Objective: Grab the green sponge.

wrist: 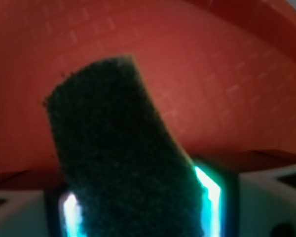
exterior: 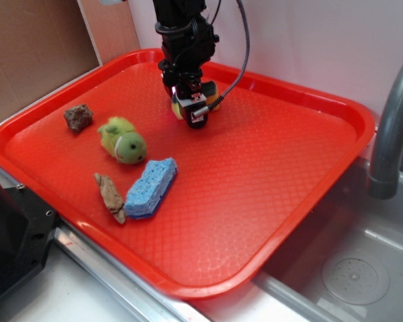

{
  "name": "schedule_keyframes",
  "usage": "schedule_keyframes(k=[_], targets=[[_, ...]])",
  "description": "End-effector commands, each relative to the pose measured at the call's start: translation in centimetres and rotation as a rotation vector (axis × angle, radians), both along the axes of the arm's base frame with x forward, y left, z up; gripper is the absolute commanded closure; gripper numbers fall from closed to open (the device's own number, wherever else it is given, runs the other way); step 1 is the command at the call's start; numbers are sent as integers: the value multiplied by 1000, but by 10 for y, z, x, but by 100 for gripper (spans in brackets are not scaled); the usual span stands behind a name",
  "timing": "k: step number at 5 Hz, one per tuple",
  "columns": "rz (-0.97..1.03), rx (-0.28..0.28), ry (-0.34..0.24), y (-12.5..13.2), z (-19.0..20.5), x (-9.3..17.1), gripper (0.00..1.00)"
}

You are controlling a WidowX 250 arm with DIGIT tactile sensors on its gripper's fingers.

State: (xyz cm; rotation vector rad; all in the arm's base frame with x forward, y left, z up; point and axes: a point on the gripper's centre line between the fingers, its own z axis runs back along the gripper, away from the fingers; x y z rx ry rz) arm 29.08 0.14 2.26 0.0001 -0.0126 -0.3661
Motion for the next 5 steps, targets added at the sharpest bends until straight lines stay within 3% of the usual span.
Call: schedule_keyframes(k=[1, 2, 3, 4, 5], targets=[[198, 14, -76, 3, 76, -12, 100], [375, -17, -122, -9, 123, -45, 100], [485, -120, -125, -15, 155, -71, 100], [566, -182, -154, -19, 176, -95, 100], [434, -123, -251, -38, 184, -102, 100]])
